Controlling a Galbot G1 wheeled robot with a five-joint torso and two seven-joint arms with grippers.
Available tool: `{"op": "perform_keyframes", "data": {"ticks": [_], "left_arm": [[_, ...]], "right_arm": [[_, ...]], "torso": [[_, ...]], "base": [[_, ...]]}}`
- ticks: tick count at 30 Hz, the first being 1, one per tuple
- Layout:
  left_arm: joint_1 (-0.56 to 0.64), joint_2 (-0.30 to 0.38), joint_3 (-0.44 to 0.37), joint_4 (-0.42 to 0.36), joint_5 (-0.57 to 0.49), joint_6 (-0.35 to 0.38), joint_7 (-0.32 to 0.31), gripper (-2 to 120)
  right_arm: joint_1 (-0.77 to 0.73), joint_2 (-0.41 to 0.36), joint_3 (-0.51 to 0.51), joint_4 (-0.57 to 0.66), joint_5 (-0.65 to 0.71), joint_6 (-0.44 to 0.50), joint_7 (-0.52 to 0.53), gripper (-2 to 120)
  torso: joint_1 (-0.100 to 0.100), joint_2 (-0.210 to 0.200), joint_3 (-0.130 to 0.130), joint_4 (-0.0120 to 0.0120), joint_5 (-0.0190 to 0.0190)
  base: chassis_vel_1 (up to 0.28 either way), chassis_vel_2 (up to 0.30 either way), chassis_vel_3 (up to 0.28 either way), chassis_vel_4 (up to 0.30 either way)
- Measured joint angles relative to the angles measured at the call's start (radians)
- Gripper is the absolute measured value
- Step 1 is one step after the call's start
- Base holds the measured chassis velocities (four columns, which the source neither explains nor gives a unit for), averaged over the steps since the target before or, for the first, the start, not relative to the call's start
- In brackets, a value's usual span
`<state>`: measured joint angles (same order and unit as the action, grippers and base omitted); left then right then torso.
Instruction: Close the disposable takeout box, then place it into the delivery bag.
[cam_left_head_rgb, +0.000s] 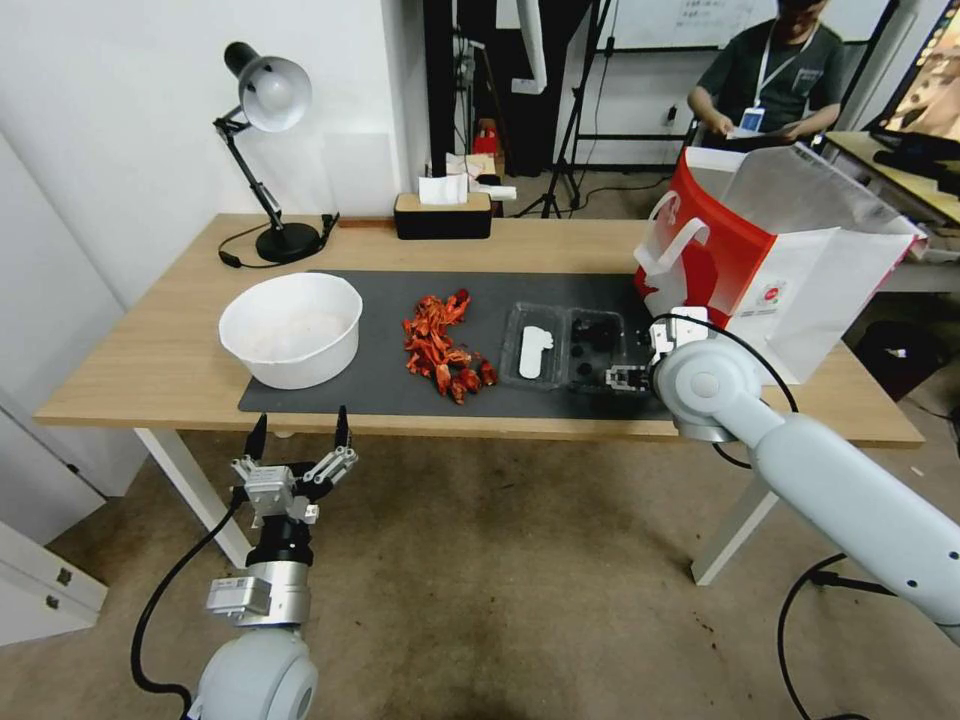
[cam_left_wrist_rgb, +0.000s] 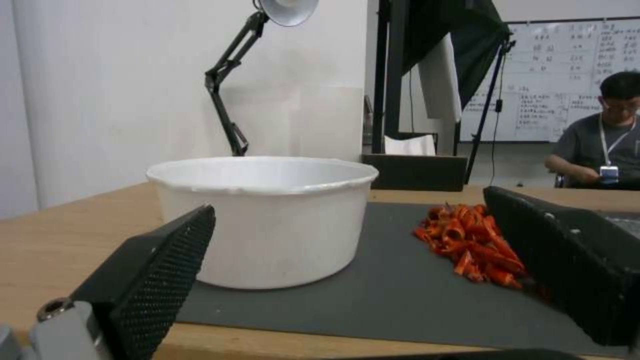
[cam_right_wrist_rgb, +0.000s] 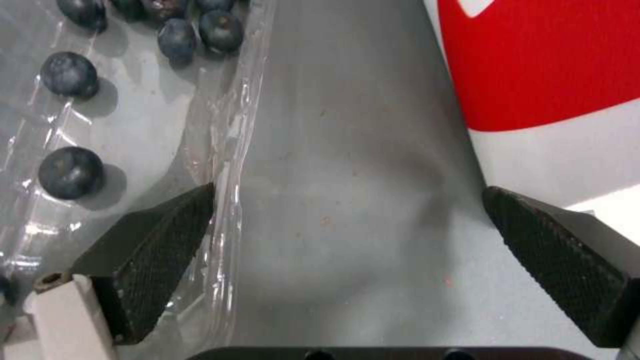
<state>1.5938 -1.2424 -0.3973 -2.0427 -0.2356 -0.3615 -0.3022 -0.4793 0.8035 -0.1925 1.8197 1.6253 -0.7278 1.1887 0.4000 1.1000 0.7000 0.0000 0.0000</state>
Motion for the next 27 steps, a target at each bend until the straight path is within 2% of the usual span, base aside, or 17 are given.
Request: {"op": "perform_keyframes", "data": {"ticks": [27], "left_arm": [[0.002,0.011,-0.009,0.004,0.009,-0.027,0.0,100]], "right_arm": [[0.016,-0.003,-0.012,-0.033,-0.005,0.0,0.001,100]], "torso": [[0.0,0.0,0.0,0.0,-0.0001]], "base": [[0.0,0.0,0.0,0.0]]}}
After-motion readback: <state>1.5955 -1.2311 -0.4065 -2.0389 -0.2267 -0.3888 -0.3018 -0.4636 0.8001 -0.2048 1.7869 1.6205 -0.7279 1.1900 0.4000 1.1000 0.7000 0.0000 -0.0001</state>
